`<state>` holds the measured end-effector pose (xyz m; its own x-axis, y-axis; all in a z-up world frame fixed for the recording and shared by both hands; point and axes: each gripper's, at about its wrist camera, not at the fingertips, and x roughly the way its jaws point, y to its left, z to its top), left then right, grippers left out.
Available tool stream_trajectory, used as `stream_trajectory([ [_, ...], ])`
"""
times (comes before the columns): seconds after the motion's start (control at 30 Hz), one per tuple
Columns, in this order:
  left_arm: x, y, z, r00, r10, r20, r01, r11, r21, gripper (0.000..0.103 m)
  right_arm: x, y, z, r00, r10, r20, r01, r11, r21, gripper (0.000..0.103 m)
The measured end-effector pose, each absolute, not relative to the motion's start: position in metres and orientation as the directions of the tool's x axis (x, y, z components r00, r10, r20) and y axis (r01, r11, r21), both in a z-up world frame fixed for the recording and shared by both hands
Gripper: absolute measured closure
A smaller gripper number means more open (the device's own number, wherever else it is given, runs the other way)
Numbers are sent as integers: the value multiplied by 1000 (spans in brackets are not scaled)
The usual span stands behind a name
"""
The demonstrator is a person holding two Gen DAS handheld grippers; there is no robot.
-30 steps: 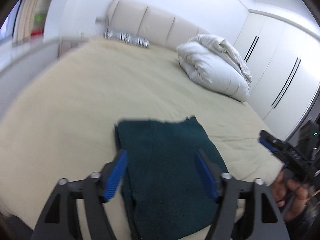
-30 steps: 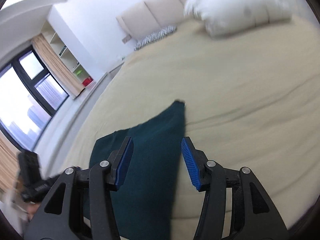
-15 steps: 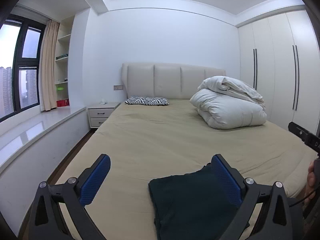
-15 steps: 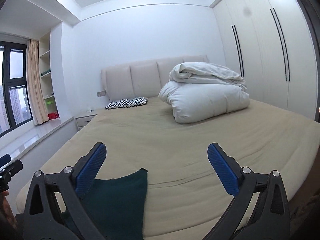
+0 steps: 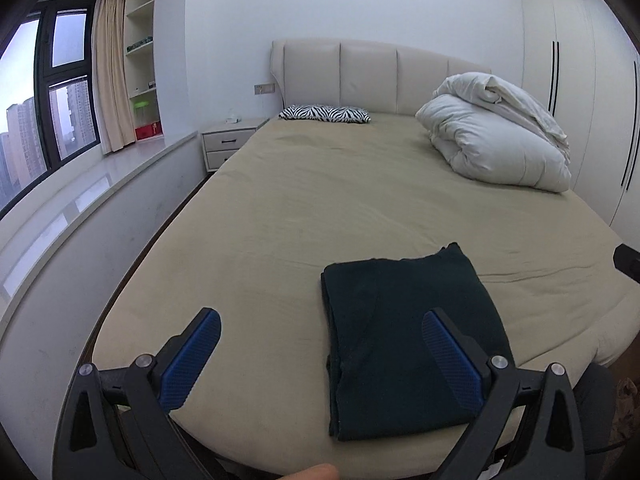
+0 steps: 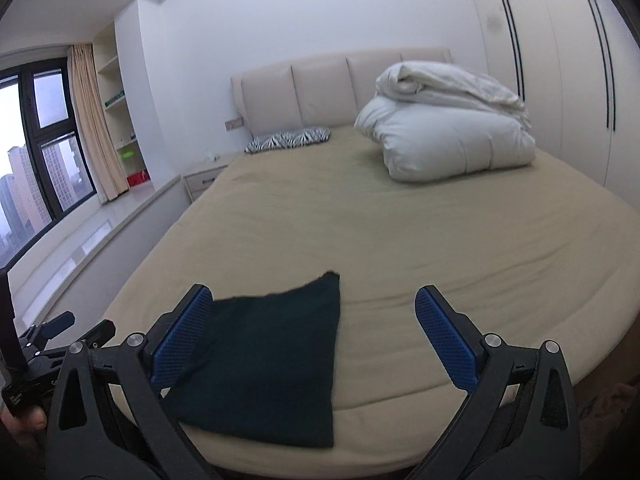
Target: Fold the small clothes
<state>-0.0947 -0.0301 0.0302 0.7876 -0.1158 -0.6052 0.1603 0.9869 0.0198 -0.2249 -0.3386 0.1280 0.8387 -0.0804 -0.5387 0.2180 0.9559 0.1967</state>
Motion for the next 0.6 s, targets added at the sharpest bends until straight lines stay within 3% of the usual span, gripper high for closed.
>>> stream_trajectory([
  [0.23, -91, -28, 9, 755, -71, -651, 129, 991, 41, 0, -184, -346, 60, 700, -92, -708, 292, 942, 165, 0],
  [0.6, -78, -39, -40, 634, -96, -767, 145, 989, -4, 0, -160, -327, 10, 669, -156, -727, 270, 962, 43, 0],
])
